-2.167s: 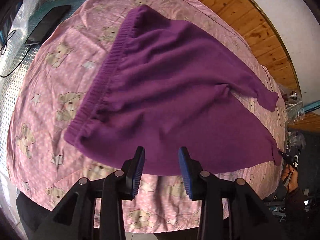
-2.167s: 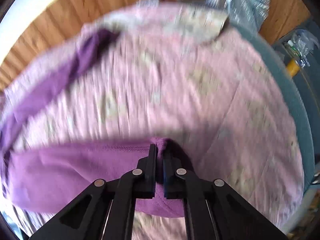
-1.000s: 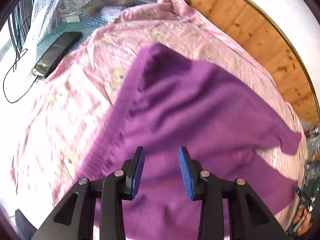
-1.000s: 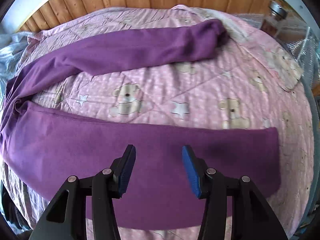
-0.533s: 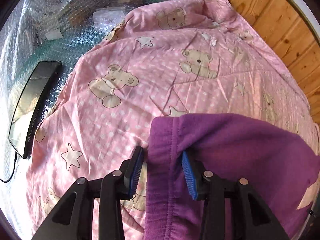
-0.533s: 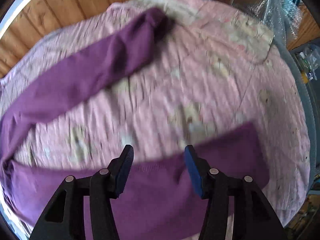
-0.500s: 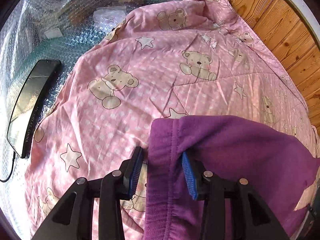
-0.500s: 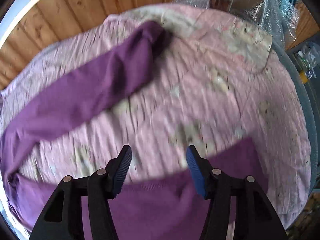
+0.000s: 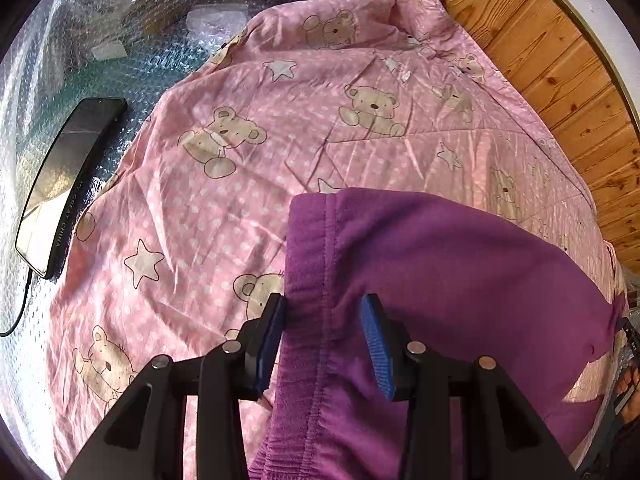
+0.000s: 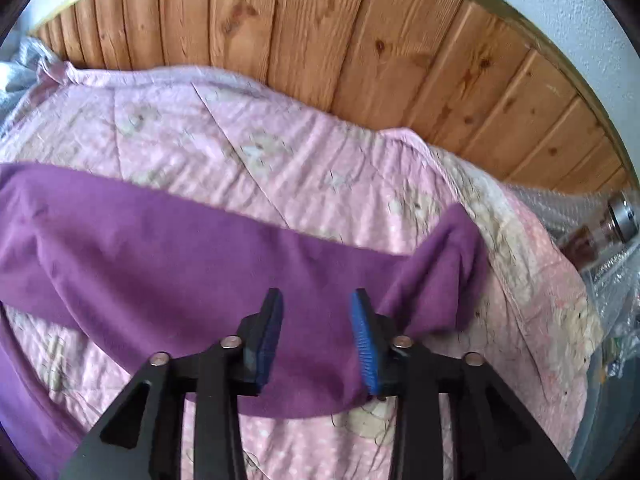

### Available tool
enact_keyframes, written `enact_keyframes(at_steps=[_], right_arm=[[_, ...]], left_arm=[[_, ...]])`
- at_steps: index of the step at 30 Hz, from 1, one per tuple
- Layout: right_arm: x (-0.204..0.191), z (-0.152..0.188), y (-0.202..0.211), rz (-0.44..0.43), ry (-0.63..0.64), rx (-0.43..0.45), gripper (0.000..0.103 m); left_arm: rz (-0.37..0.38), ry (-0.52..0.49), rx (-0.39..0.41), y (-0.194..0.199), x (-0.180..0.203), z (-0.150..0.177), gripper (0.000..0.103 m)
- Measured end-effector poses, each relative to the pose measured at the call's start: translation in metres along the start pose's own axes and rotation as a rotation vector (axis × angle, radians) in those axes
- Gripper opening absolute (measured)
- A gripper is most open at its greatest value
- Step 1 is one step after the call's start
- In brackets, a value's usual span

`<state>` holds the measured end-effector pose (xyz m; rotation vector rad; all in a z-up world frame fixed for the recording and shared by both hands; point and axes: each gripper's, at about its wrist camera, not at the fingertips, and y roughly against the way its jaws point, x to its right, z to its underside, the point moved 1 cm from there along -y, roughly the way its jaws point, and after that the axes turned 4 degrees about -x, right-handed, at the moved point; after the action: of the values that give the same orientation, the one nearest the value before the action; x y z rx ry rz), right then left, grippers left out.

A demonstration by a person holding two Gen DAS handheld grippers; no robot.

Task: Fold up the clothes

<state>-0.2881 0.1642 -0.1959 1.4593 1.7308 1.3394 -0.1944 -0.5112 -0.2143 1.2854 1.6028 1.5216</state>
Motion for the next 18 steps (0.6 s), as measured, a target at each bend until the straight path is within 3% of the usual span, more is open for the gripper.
enact_keyframes(at_steps=[2,6,9,11,13,16,17,18], right_arm=[[0.025,0.016,-0.002,-0.028,-0.134,-0.018,0.047],[0.081,0.04,0.02,-0.127,-0.41,0.078,0.065],[0.134,0.056,0.009,-0.102,-0.7,0.079,0.067],[0.149,0.049,-0.022,-0.127,-0.774,0.012,0.067],[0.148,0.038,-0.043,-0.127,-0.754,-0.019,0.066],[0.14,0.018,-0.06,-0.128,-0.712,-0.03,0.053],[0.135,0.012,-0.064,-0.126,-0.684,-0.037,0.041],[0.129,0.006,-0.062,-0.121,-0.636,-0.028,0.013]], left_arm=[[-0.003,-0.013,-0.013,0.0,0.004,0.002,0.042],[-0.004,-0.022,-0.012,0.0,0.014,-0.001,0.042],[-0.009,-0.019,-0.023,-0.004,0.013,-0.001,0.043],[-0.03,-0.02,-0.041,-0.01,0.013,-0.001,0.043],[-0.034,-0.011,-0.065,-0.016,0.014,-0.001,0.045],[-0.066,-0.032,-0.078,-0.019,0.02,-0.003,0.048],[-0.076,-0.042,-0.081,-0.02,0.023,-0.003,0.049],[-0.085,-0.05,-0.083,-0.021,0.024,-0.003,0.049]])
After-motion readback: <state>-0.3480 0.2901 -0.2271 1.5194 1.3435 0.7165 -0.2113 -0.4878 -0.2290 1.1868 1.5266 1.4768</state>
